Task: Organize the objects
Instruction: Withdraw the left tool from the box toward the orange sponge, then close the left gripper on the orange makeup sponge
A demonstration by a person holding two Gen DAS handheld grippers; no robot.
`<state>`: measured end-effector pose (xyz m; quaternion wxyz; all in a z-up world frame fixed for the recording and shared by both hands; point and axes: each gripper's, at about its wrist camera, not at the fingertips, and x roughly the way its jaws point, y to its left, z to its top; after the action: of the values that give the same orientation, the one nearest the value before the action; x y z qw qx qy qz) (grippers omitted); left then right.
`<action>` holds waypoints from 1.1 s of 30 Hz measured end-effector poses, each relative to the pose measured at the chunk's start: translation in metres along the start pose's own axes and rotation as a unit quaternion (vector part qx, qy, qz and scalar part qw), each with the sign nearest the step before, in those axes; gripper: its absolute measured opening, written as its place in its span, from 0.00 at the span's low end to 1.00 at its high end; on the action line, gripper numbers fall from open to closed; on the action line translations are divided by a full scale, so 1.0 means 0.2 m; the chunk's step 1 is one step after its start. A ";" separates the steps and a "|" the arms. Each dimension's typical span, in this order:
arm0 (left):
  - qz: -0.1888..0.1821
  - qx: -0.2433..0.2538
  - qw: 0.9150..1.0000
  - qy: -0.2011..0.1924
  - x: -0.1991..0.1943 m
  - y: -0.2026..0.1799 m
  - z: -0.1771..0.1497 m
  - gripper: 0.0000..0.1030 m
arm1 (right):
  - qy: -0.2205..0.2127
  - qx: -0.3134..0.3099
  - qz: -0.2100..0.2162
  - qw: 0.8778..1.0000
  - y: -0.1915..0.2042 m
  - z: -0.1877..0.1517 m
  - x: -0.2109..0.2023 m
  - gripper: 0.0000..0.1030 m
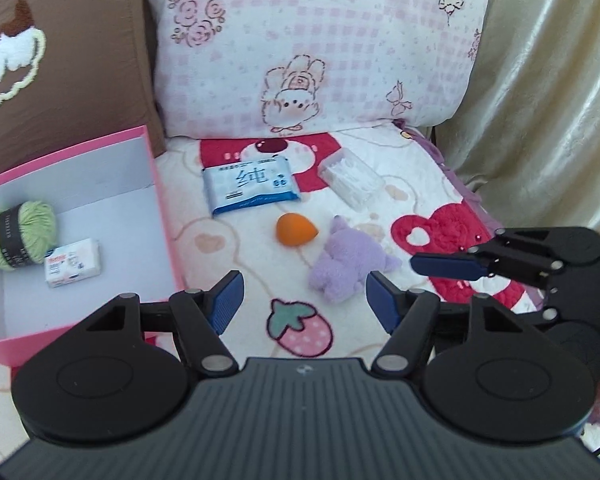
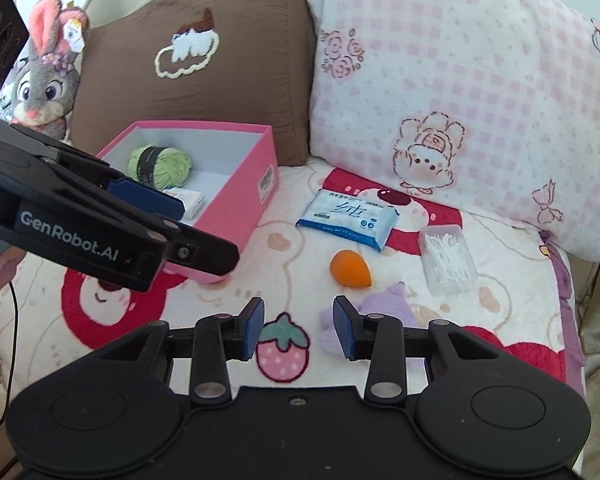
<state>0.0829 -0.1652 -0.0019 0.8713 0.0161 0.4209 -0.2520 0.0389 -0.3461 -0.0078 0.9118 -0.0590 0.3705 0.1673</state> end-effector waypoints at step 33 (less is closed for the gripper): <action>-0.006 -0.122 0.991 0.061 0.96 0.15 0.23 0.55 | -0.016 0.098 0.008 0.995 -0.30 -0.06 0.67 0.67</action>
<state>0.2304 -0.2320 -0.1198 0.8380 -0.0776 0.5009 -0.2020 0.1418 -0.3700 -0.1115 0.9177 0.0360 0.3709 0.1380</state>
